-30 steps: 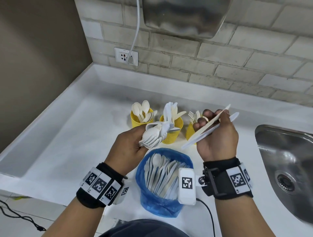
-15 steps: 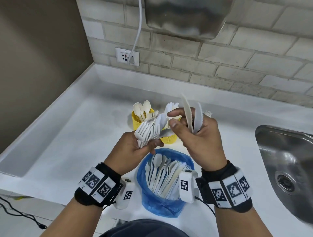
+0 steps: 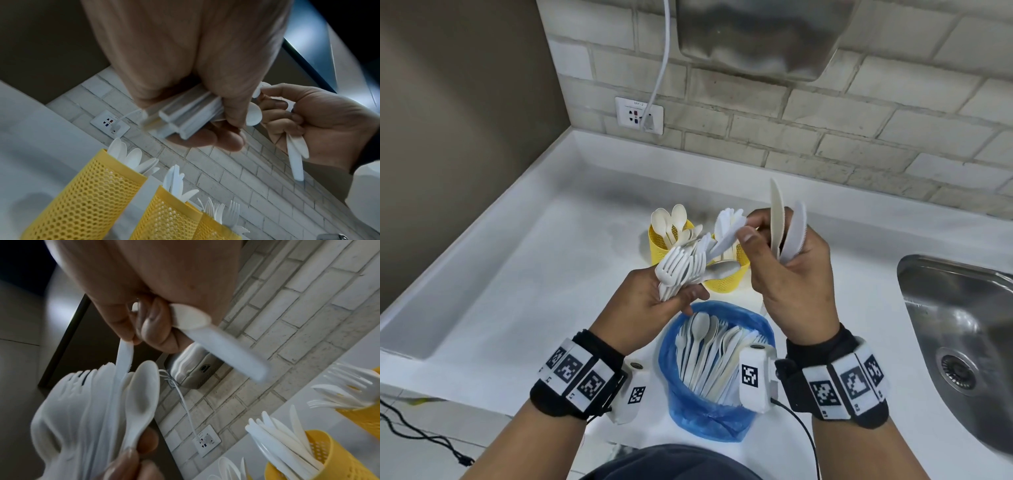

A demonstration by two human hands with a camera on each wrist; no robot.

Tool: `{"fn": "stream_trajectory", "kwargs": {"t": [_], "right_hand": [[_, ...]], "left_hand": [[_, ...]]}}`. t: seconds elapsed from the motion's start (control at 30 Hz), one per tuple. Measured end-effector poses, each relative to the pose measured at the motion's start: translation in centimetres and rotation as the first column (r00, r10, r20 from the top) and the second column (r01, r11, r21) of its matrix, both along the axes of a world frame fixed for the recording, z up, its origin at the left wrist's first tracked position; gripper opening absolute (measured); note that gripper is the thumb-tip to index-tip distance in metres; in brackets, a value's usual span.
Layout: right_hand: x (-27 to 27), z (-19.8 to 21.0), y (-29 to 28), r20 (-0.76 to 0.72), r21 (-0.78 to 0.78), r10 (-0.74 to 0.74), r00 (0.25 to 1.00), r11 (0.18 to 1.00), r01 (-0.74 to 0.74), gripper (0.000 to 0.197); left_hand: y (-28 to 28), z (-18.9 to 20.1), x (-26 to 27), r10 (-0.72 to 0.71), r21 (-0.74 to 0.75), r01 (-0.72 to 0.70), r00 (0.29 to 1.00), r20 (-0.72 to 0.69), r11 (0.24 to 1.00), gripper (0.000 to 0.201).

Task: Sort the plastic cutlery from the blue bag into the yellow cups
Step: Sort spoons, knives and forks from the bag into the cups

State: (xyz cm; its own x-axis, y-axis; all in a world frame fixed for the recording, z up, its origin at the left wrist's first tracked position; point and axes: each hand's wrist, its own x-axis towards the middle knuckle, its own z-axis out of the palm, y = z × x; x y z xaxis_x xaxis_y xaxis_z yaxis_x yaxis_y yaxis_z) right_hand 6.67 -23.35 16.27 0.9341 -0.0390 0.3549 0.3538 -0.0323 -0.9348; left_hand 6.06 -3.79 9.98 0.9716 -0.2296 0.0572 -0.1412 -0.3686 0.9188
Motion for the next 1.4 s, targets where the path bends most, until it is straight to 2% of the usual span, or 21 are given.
{"fn": "stream_trajectory", "kwargs": {"t": [0.07,0.2,0.3,0.4,0.5,0.53,0.63,0.67,0.73,0.83,1.0,1.2,1.3,1.37,1.4], "right_hand": [[0.1,-0.2,-0.2,-0.004,0.029,0.015,1.000,0.999,-0.015,0.003],[-0.3,-0.2,0.0,0.025,-0.096,0.097,0.995,0.991,-0.094,0.008],[-0.2,-0.2,0.0,0.027,-0.112,0.074,0.997,0.991,-0.071,0.009],[-0.1,0.1,0.1,0.006,0.053,0.051,0.999,0.997,-0.051,0.016],[0.3,0.4,0.2,-0.046,0.222,0.032,0.998,0.975,-0.021,0.020],[0.4,0.4,0.2,-0.062,0.272,0.015,0.998,0.962,0.002,0.017],[0.6,0.5,0.2,-0.086,0.422,-0.028,0.996,0.905,0.061,0.021],[0.7,0.5,0.2,-0.103,0.480,-0.024,0.994,0.874,0.071,0.020],[0.7,0.6,0.3,-0.138,0.583,0.026,0.990,0.810,0.060,0.014],[0.6,1.0,0.4,-0.127,0.636,0.070,0.989,0.771,0.027,0.011],[0.4,1.0,0.9,-0.016,0.519,-0.025,1.000,0.855,0.030,0.016],[-0.2,0.7,1.3,0.006,0.258,0.065,0.998,0.964,-0.065,0.031],[-0.3,0.2,0.8,0.032,0.034,0.119,0.992,0.992,-0.120,0.017],[-0.5,0.3,0.5,0.007,-0.017,0.168,0.986,0.986,-0.167,0.008],[-0.6,0.3,0.3,-0.009,-0.029,0.195,0.981,0.980,-0.195,0.010]], "left_hand": [[0.0,0.1,0.0,-0.001,-0.005,0.001,1.000,0.010,1.000,0.016],[-0.1,0.2,0.1,0.005,0.021,-0.006,0.999,0.049,1.000,0.012],[-0.1,0.7,0.1,0.013,0.010,-0.014,0.996,0.085,1.000,0.015],[0.0,0.9,0.1,0.012,0.012,-0.013,0.993,0.113,1.000,0.019],[0.4,0.5,0.4,0.012,0.061,-0.022,0.988,0.152,0.998,0.009],[0.5,0.3,0.4,0.011,0.076,-0.025,0.985,0.174,0.997,0.013],[0.7,0.0,0.5,0.006,0.142,-0.044,0.967,0.254,0.989,0.045],[0.6,-0.1,0.5,0.010,0.154,-0.056,0.960,0.280,0.986,0.042],[0.6,-0.2,0.5,0.016,0.166,-0.078,0.938,0.347,0.983,0.023],[0.9,-0.3,0.6,0.026,0.200,-0.124,0.901,0.433,0.972,0.022],[0.8,-0.1,0.6,0.033,0.250,-0.180,0.867,0.497,0.951,0.024],[0.9,0.0,0.6,0.032,0.275,-0.192,0.868,0.495,0.942,0.024],[1.0,0.2,0.5,0.025,0.283,-0.191,0.865,0.501,0.940,0.029],[1.0,0.4,0.4,0.027,0.285,-0.200,0.858,0.514,0.938,0.034],[1.1,0.5,0.4,0.031,0.283,-0.206,0.854,0.520,0.937,0.037]]}}
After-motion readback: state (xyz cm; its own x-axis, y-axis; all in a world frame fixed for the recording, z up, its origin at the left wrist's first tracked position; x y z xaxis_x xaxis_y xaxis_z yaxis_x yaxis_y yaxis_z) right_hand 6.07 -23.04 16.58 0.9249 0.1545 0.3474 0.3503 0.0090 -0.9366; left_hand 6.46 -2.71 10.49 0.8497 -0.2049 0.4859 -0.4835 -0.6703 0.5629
